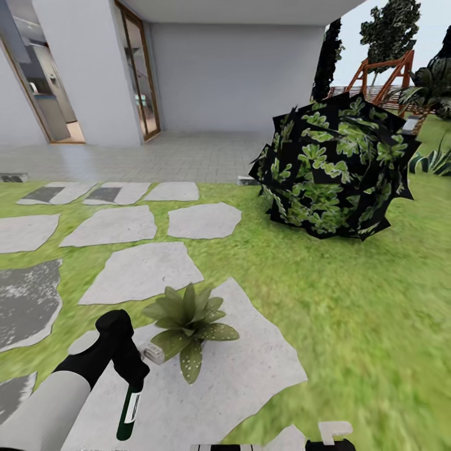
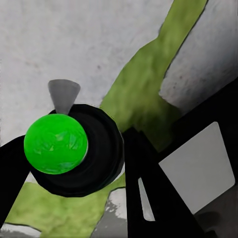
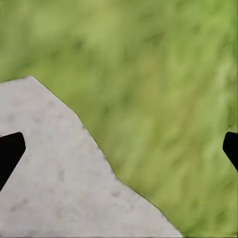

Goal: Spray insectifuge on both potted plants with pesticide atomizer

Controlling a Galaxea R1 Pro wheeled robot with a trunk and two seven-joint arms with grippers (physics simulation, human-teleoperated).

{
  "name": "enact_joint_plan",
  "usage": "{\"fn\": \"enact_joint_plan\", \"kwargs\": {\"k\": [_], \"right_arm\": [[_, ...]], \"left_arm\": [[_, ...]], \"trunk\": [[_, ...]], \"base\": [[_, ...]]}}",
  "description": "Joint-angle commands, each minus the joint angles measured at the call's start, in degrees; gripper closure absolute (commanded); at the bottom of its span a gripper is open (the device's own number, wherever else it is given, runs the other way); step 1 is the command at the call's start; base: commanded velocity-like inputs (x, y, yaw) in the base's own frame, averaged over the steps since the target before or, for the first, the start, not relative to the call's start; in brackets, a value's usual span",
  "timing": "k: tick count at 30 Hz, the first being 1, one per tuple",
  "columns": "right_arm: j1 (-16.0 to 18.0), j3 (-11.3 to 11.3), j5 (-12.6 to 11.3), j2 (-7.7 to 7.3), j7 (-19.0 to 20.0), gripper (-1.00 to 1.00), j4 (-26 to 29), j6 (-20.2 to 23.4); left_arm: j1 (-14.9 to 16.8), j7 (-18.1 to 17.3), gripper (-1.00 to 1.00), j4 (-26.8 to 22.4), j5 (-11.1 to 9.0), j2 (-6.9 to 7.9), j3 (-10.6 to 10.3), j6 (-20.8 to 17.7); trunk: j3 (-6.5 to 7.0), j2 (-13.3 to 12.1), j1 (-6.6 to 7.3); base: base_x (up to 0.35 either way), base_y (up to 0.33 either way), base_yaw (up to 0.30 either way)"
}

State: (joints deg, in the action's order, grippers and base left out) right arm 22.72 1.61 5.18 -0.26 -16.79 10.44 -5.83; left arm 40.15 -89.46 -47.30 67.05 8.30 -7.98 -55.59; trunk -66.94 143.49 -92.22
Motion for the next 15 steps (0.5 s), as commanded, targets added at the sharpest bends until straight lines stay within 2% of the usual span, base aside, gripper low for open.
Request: {"fn": "enact_joint_plan", "kwargs": {"k": [1,7,15], "right_arm": [[0.05,0.14,0.53,0.00,-0.34,-1.00,-0.07,0.00],[0.05,0.14,0.53,0.00,-0.34,-1.00,-0.07,-0.03],[0.05,0.14,0.53,0.00,-0.34,-1.00,-0.07,-0.01]], "left_arm": [[0.03,-0.54,1.00,-0.08,0.44,0.07,-0.16,-0.57],[0.10,-0.54,1.00,-0.04,0.54,0.14,-0.11,-0.57],[0.02,-0.54,1.00,0.01,0.61,0.14,-0.12,-0.74]], "trunk": [[-0.04,0.02,0.03],[-0.04,0.02,0.03],[-0.04,0.02,0.03]], "base": [[-0.226,0.228,-0.266],[-0.167,0.258,-0.266],[-0.010,0.298,-0.267]]}}
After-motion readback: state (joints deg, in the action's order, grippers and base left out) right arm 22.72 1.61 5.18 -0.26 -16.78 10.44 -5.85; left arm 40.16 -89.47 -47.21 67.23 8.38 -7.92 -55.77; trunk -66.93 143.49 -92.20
